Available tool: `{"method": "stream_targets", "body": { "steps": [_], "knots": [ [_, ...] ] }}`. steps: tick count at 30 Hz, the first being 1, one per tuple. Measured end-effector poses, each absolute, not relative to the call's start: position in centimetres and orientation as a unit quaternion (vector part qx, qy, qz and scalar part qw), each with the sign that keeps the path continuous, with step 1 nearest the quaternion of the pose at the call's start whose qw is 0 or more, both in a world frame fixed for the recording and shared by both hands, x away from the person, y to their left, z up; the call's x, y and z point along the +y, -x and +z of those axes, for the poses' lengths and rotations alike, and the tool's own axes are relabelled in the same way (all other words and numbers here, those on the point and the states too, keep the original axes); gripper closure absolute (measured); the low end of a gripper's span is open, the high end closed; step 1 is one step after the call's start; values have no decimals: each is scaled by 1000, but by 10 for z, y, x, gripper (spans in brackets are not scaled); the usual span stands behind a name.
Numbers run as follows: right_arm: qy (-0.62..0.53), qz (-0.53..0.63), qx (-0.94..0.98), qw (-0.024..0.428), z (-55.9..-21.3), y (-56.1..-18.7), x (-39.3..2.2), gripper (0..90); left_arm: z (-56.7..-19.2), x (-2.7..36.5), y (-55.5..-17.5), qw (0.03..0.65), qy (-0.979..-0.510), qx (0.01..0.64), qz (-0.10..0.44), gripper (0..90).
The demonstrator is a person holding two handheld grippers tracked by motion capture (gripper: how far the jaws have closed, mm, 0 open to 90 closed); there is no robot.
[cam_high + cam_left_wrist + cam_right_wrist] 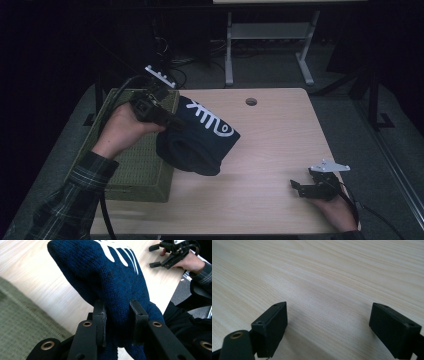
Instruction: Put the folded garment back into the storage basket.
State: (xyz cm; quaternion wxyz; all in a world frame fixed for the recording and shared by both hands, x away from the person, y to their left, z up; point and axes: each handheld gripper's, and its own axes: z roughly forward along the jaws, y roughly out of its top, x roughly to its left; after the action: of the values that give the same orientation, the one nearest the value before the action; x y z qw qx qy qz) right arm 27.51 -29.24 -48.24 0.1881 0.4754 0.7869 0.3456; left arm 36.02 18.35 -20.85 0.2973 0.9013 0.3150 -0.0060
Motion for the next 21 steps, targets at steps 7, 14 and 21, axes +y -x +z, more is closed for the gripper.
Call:
{"method": "stream_targets", "body": {
  "steps": [7, 14, 21],
  "knots": [
    [-476, 346, 786, 189, -482, -275, -292, 145, -194, 208, -359, 300, -892, 337, 2, 713],
    [-476, 345, 786, 189, -482, -275, -292, 145, -177, 233, -353, 307, -883, 355, 19, 714],
    [-477, 345, 785, 190, -482, -275, -292, 145, -170, 259, -348, 309, -872, 377, 35, 714]
  ]
}}
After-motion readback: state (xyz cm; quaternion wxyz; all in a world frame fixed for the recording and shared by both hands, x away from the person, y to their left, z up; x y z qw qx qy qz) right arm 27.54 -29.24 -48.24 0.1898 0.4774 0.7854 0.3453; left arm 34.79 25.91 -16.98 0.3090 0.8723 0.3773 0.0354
